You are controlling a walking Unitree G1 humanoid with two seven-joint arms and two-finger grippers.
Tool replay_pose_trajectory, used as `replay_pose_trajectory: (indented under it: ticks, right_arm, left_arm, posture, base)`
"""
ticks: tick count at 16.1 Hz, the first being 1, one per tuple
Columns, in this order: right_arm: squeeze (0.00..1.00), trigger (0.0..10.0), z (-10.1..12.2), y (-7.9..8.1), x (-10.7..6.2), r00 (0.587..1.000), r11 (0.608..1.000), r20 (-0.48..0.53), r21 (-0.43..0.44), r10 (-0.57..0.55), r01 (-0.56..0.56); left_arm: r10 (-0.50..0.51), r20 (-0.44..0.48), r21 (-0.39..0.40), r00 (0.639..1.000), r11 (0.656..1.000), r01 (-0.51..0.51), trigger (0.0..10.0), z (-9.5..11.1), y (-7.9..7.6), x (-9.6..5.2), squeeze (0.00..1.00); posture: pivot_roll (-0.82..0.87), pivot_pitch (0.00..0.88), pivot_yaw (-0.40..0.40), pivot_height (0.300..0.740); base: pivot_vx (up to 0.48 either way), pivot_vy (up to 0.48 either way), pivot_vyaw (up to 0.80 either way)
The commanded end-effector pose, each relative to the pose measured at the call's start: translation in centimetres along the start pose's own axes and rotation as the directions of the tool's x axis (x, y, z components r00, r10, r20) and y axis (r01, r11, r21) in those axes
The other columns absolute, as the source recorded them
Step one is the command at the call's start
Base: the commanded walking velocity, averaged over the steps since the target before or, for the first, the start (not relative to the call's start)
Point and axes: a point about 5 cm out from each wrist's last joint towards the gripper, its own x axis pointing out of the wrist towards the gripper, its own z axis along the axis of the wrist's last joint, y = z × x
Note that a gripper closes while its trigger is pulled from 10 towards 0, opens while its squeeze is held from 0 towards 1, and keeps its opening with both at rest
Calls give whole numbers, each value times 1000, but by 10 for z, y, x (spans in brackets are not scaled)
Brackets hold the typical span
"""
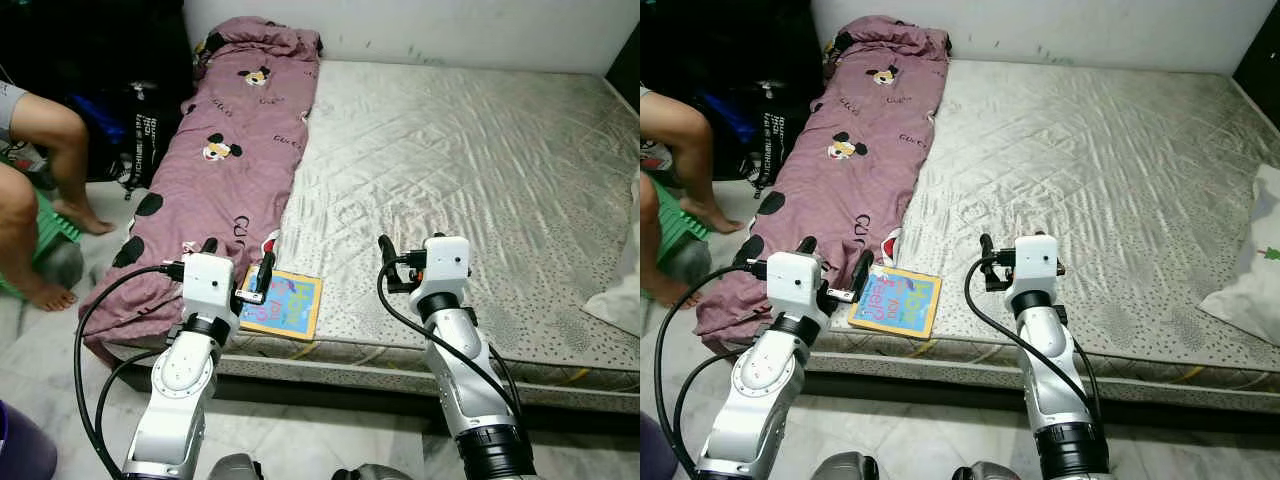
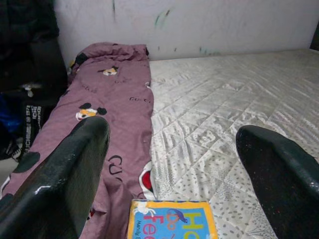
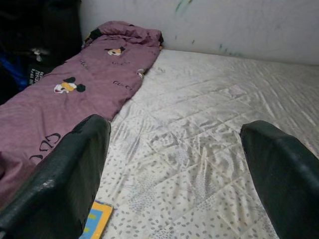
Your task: Clean up the room
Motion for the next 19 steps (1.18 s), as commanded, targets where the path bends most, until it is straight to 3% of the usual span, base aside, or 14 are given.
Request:
replay_pose_trajectory:
  ticks: [1,11,19]
  right_arm:
    - [0,10000,-1,0,1,1000,1000,-7,1,2,-2]
    - [0,10000,-1,0,2,1000,1000,-6,2,1,-1]
    - [0,10000,-1,-1,2,1000,1000,-4,2,-2,2]
  left_arm:
    - [-11,3,9,1000,1000,11,10000,1,-1,-1,0]
    - [-9,4,7,1000,1000,9,10000,1,-1,0,0]
    - [-16,25,-20,1000,1000,17,10000,4,0,0,0]
  posture:
    - [27,55,-19,740]
    - [25,56,-20,740]
    - [22,51,-20,740]
  base:
    - [0,-480,0]
    - [0,-387,0]
    - [0,0,0]
